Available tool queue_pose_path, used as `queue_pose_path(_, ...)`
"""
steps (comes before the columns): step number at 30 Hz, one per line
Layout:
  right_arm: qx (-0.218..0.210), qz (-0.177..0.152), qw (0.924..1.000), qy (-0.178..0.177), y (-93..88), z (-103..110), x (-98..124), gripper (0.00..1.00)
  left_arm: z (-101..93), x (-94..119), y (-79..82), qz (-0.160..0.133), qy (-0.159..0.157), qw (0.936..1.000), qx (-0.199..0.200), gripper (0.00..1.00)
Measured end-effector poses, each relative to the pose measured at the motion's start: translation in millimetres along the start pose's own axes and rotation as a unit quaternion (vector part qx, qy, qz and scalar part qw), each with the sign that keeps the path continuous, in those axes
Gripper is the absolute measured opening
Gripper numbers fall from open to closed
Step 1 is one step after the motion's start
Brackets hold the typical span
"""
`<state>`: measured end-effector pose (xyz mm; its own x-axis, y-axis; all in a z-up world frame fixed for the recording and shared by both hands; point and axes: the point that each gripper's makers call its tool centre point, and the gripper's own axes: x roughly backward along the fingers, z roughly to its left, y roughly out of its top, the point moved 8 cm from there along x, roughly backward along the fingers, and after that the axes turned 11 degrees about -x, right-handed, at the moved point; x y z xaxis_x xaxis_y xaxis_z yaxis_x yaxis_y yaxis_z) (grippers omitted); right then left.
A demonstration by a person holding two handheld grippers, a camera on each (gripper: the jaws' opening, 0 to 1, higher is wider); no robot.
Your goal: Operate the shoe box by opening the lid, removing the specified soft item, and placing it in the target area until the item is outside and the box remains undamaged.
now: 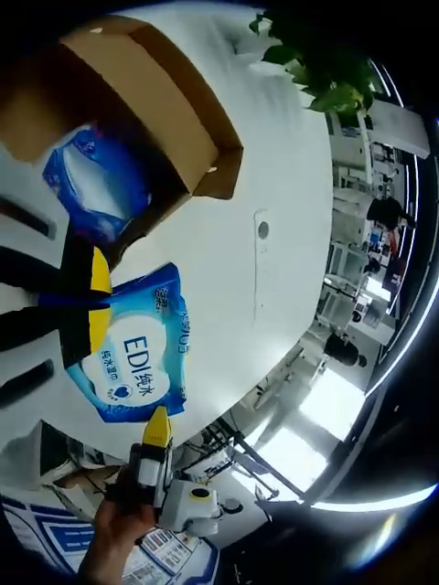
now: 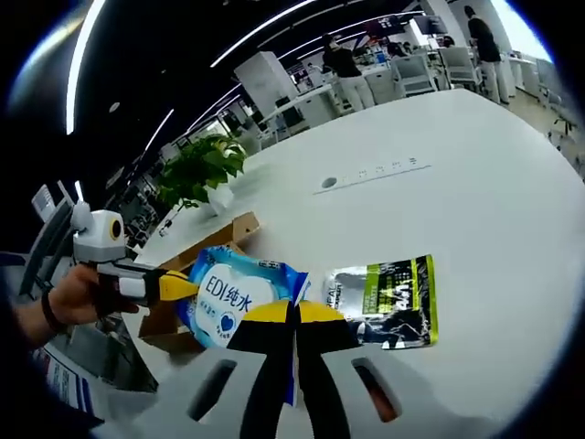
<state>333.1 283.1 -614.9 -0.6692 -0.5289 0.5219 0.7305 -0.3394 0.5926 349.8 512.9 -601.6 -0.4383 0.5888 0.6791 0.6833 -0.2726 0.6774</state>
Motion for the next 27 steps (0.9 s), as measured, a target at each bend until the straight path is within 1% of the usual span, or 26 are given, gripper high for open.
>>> queue_pose_path(10,-0.028,-0.012,0.9994,-0.019,-7.3,-31.9,25.0,0.00,-28.1,-25.1,2.9,0.018,-0.021,0.9994,-0.019,0.01)
queue_pose_path(15,-0.037,-0.014,0.9989,-0.026,-9.7,-44.5,34.6,0.00,-38.4,-37.1,3.3,0.026,-0.029,0.9989,-0.025,0.01)
queue_pose_path(19,-0.045,-0.015,0.9984,-0.032,-11.1,-55.2,39.8,0.00,-46.1,-46.2,3.2,0.032,-0.034,0.9984,-0.031,0.01)
queue_pose_path(27,-0.050,-0.010,0.9979,-0.038,-10.0,-71.2,41.6,0.00,-52.5,-59.5,1.8,0.039,-0.038,0.9980,-0.030,0.02)
